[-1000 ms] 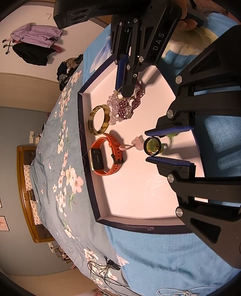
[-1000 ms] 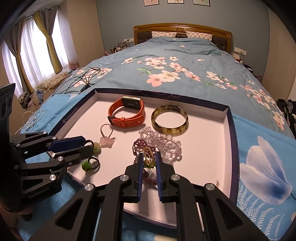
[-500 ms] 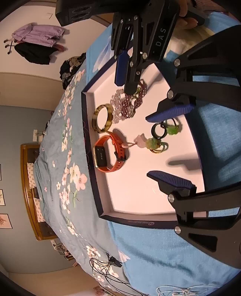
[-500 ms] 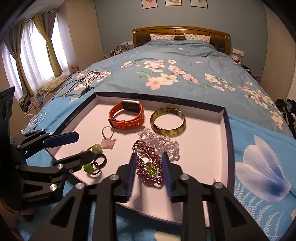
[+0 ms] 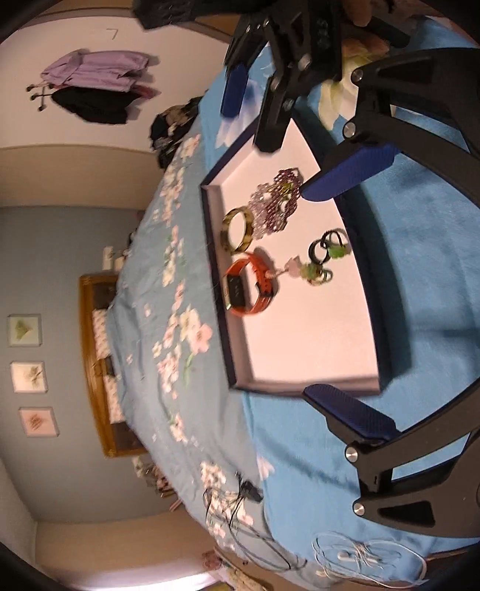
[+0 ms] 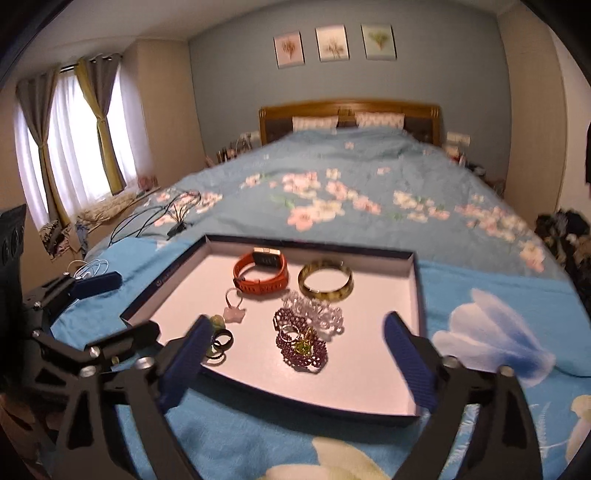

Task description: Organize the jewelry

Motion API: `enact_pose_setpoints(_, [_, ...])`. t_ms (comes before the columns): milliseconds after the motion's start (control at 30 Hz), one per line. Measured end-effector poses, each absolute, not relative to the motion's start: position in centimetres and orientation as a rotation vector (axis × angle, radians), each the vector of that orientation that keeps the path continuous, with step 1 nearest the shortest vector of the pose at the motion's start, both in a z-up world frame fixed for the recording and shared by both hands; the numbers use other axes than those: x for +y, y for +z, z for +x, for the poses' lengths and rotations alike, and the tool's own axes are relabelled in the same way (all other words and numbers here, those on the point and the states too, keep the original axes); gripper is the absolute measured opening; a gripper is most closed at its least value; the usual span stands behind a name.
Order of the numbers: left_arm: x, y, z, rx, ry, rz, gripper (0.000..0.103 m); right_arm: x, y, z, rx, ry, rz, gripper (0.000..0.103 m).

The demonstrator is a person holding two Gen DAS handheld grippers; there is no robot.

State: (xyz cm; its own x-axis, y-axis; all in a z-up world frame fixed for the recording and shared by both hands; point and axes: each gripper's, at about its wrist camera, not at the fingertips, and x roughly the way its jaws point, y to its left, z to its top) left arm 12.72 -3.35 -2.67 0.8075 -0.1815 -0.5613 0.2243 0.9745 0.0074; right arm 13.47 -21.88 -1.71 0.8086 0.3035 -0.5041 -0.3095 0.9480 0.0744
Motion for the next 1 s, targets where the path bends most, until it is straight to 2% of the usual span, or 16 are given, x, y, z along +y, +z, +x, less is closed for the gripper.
enact_pose_setpoints(267, [-1.4, 0.2, 7.0, 0.366, -0.102, -0.001, 0.098, -21.6, -0.2, 8.0, 0.387, 0.281, -0.022, 0.096])
enact_pose_setpoints(500, [-1.7, 1.6, 3.6, 0.27, -0.078, -0.01, 0.098, -22.0, -0.1, 5.1, 0.301, 0.27, -0.013, 0.096])
enact_pose_setpoints(1000, [-2.0, 1.9, 1.0, 0.227, -0.02, 0.023, 0.098, -22.7, 0.5, 4.2, 0.277, 0.266, 0.026, 0.096])
